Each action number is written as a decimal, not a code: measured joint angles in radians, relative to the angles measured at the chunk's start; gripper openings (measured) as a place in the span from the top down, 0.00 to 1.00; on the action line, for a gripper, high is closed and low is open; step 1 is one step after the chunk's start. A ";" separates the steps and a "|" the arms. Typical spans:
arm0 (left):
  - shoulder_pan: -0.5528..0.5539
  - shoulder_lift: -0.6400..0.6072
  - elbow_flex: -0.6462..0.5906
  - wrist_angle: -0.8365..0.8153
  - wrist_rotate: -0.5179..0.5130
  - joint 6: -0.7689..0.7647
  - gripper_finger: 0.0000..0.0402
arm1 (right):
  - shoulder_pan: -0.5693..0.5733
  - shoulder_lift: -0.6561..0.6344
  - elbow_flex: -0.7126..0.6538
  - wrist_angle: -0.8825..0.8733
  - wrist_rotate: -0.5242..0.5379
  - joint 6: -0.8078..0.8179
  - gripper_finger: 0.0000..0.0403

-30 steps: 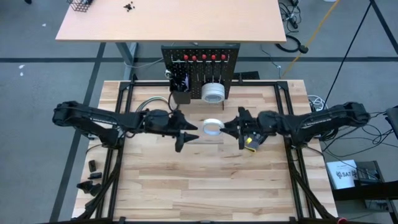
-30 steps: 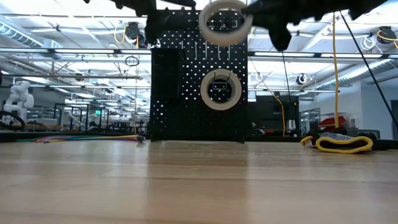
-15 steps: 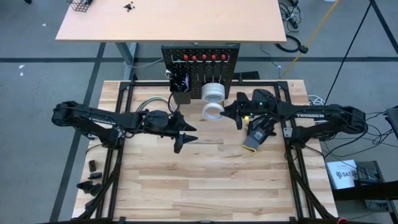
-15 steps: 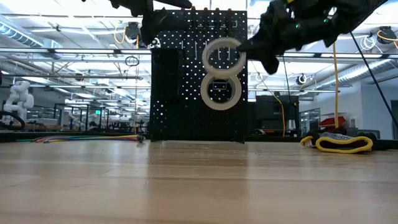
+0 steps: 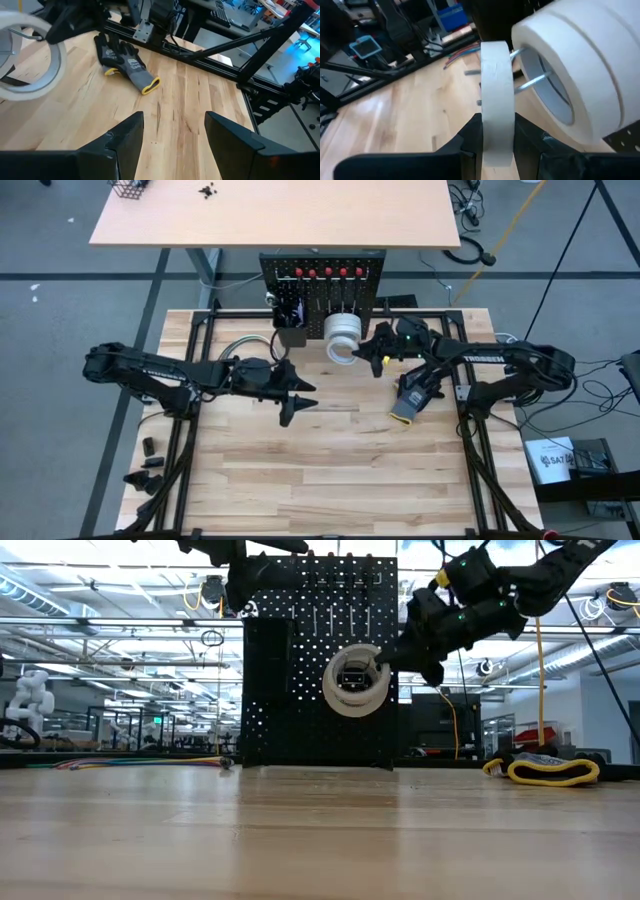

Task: Hang tools onto peg board
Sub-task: Hang the white tape on the peg board, then return to Home Position

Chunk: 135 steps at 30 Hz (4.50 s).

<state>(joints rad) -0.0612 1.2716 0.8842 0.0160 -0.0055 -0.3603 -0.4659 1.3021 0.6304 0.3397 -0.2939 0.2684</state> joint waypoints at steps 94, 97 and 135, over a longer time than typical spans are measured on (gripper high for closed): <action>0.035 -0.047 -0.002 -0.010 -0.073 0.080 0.47 | 0.104 -0.092 0.000 0.264 0.257 0.183 1.00; 0.035 -0.108 -0.002 -0.014 -0.074 0.111 0.47 | 0.133 -0.142 0.000 0.256 0.146 0.184 1.00; 0.035 -0.999 -0.665 0.061 -0.339 0.000 0.47 | 0.500 -0.825 -0.235 -0.408 0.507 0.148 1.00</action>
<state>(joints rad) -0.0265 0.2731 0.2193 0.0765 -0.3446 -0.3603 0.0338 0.4770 0.3950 -0.0685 0.2134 0.4165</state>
